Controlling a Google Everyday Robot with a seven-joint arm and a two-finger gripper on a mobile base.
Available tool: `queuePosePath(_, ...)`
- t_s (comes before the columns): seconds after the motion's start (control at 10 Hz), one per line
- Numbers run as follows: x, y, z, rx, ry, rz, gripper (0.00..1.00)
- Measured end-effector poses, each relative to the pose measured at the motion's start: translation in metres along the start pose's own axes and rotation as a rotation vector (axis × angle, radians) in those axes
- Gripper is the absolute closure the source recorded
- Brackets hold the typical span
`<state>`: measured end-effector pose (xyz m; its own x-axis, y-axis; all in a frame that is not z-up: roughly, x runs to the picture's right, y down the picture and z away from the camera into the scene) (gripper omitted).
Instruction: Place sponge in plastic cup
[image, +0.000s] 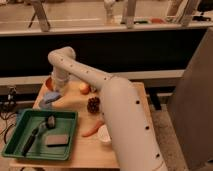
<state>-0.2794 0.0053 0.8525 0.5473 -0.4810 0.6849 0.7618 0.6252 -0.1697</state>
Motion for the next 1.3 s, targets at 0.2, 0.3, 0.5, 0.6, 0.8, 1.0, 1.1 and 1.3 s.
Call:
queuePosePath(0.2, -0.01, -0.014, 0.004, 0.039, -0.023, -0.057, 0.96)
queuePosePath(0.3, -0.014, -0.02, 0.005, 0.055, -0.029, -0.077, 0.96)
queuePosePath(0.5, -0.024, -0.026, 0.011, 0.072, -0.032, -0.115, 0.96)
queuePosePath(0.6, -0.031, -0.029, 0.016, 0.078, -0.032, -0.135, 0.96)
queuePosePath(0.8, -0.037, -0.031, 0.019, 0.085, -0.019, -0.15, 0.96)
queuePosePath(1.0, -0.043, -0.032, 0.022, 0.08, 0.004, -0.155, 0.87)
queuePosePath(1.1, -0.045, -0.033, 0.024, 0.076, 0.012, -0.155, 0.77)
queuePosePath(1.3, -0.047, -0.035, 0.027, 0.065, 0.019, -0.153, 0.55)
